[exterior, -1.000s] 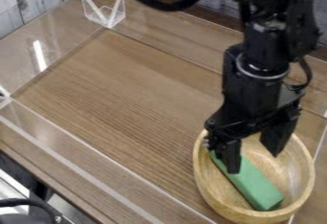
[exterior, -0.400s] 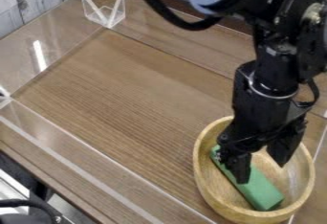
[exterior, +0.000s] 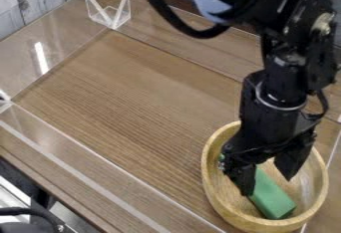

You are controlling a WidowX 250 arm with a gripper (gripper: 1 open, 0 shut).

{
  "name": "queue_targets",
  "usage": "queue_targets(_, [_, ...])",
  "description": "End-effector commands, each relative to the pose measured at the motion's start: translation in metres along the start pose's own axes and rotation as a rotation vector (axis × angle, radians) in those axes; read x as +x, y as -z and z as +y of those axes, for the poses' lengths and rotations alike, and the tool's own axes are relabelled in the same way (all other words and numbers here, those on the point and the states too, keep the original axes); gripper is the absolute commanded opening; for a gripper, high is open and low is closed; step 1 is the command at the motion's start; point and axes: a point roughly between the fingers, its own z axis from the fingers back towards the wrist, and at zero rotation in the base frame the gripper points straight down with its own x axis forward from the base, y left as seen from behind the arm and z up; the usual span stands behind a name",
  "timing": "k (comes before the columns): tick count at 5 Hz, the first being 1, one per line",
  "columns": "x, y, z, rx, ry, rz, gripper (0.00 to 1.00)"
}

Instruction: Move green object from inside the wooden bowl to the table next to it

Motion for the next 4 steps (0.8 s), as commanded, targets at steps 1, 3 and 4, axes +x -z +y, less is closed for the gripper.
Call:
queue_targets(1, [0.006,0.000,-0.002,-0.022,0.017,-0.006,1.00])
queue_targets(3, [-0.002,0.006,-0.019,-0.039,-0.017,-0.008,0.00])
queue_targets(4, [-0.009,-0.004,-0.017,-0.054,-0.004,0.001,0.00])
